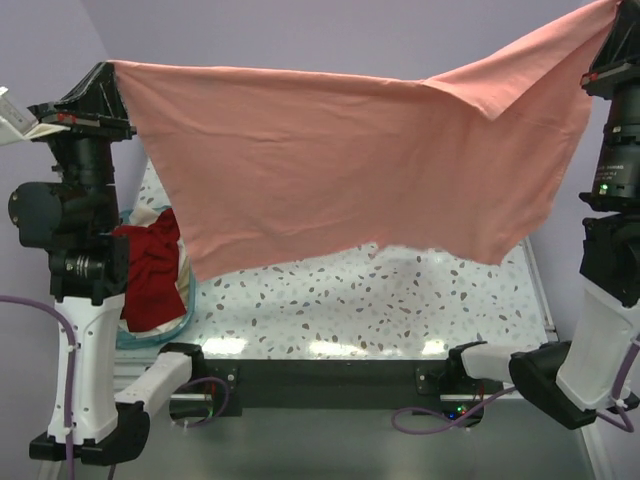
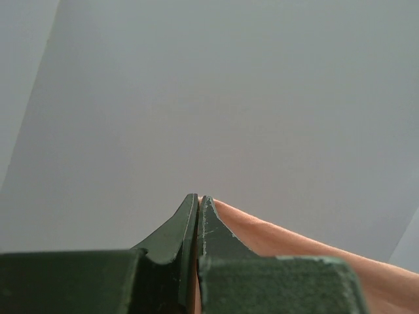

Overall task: Fold and stack the t-shirts
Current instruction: Flatten the tshirt out

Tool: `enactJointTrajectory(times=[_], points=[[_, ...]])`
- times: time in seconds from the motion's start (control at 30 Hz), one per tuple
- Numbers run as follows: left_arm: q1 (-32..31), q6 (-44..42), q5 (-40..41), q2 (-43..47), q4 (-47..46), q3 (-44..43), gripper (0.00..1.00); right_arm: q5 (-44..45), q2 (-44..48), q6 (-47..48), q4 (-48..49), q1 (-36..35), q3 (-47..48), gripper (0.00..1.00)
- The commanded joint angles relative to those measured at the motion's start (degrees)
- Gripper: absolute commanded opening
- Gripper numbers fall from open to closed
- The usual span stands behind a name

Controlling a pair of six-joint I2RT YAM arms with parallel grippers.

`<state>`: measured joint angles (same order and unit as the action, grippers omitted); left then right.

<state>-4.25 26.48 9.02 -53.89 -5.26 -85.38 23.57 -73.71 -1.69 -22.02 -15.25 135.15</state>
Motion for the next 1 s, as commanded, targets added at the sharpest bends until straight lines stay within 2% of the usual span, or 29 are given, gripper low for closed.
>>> enactJointTrajectory(times=[0.0,0.17,0.33,0.37,0.4,0.43,0.47,0.53,0.57,0.63,0.8,0.97], points=[[0.21,-1.26,1.71,-4.89,-0.02,-0.93,0.00,0.24,-4.49,2.93,2.51,0.30,-1.99,0.00],[0.21,-2.13,1.70,-12.45,-1.33,7.24,0.00,2.70,-12.67,2.13,0.49,0.30,-8.83,0.00],[0.21,-3.98,-0.93,-29.40,-3.71,10.24,0.00,3.32,-26.63,-3.55,-2.76,2.06,-11.75,0.00],[0.21,-4.15,-2.84,-32.30,-3.53,9.45,0.01,2.89,-32.66,-5.06,-3.72,2.58,-10.19,0.00],[0.30,-4.16,-3.47,-38.16,-1.88,8.40,0.09,2.19,-35.68,-6.47,-6.69,3.55,-8.78,0.00],[0.30,-3.46,-4.17,-40.92,-0.56,5.43,0.31,-0.34,-38.67,-8.66,-8.63,3.99,-6.68,0.08],[0.21,-2.93,-5.40,-43.38,1.20,3.58,0.40,-1.59,-42.27,-9.37,-10.57,4.34,-1.70,0.43],[0.12,-1.62,-7.42,-48.40,5.07,-0.29,0.59,-5.36,-50.19,-9.99,-15.41,4.61,2.90,0.80],[0.03,-1.08,-8.74,-49.37,7.08,-1.18,0.62,-6.68,-51.95,-10.17,-16.64,4.52,5.88,0.97],[-0.67,-0.99,-10.77,-49.47,8.77,-1.28,0.68,-9.06,-53.03,-10.61,-17.62,4.61,5.48,0.99],[-2.08,-1.69,-14.81,-46.31,14.21,1.97,0.71,-16.44,-43.64,-12.28,-11.74,4.52,-12.25,0.99],[-2.52,-0.90,-15.96,-43.32,19.49,9.17,0.72,-21.81,-32.47,-13.95,-11.73,3.74,-29.75,0.99]])
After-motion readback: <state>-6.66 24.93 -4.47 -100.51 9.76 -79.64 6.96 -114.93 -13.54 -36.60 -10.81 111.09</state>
